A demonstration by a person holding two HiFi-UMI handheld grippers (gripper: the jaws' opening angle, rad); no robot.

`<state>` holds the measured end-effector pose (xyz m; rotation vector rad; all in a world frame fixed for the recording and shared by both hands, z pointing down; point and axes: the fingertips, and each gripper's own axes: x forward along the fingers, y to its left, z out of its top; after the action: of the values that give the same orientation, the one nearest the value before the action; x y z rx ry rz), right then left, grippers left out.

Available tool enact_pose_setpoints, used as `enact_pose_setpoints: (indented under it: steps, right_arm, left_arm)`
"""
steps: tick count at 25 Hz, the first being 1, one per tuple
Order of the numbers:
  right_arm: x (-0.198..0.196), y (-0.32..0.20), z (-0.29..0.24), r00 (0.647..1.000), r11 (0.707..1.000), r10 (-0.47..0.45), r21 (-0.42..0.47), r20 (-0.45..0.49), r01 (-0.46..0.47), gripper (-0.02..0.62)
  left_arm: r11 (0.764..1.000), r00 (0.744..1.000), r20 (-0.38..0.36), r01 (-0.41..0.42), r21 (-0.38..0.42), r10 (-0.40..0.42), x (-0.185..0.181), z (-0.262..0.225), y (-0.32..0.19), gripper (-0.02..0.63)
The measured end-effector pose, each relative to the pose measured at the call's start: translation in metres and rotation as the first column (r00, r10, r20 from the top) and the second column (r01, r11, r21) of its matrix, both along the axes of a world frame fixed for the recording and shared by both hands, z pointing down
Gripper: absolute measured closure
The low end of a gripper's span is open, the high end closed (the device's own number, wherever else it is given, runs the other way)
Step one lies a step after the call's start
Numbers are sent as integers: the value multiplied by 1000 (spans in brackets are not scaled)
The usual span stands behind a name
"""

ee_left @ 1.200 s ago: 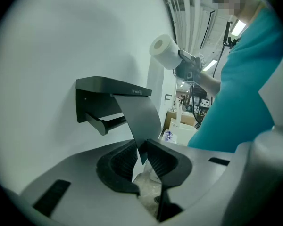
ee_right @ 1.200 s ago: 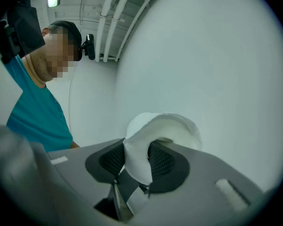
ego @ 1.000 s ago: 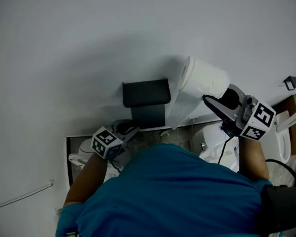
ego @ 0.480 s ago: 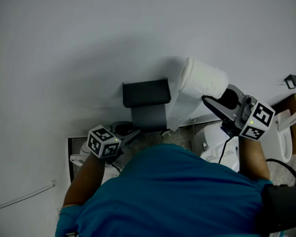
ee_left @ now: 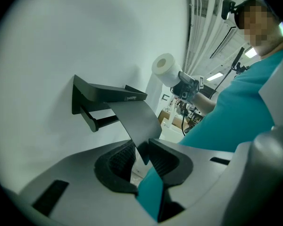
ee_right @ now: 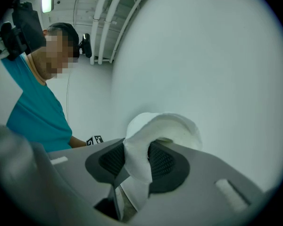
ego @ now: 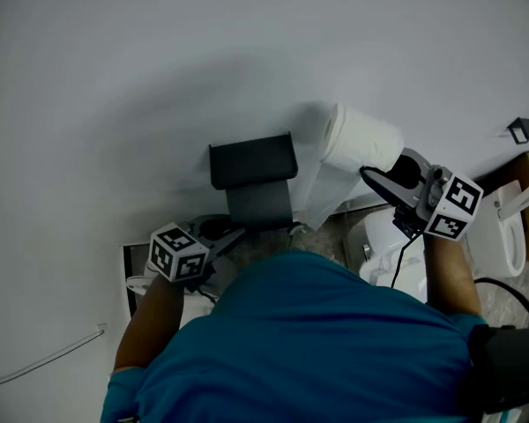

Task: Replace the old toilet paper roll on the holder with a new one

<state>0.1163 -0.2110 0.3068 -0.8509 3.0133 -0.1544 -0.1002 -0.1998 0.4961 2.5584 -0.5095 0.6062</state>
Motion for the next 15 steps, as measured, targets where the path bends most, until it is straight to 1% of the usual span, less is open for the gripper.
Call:
enact_pose_setpoints:
  steps: [4, 6, 11, 15]
  right_arm:
    - [17, 3, 20, 996, 999, -27, -36, 86, 30, 463]
    - [24, 3, 31, 993, 998, -29, -58, 113, 36, 463]
    - [26, 0, 72, 994, 992, -31, -122, 104, 43, 463]
    - [22, -8, 106, 992, 983, -47, -174, 116, 67, 463]
  left_arm:
    - [1000, 1000, 11, 0, -4, 0, 2, -3, 3, 517]
    - [1000, 1000, 19, 0, -8, 0, 3, -5, 5, 517]
    - [1000, 999, 37, 3, -21, -2, 1, -5, 6, 517]
    - [1000, 999, 43, 10, -29, -9, 2, -2, 3, 517]
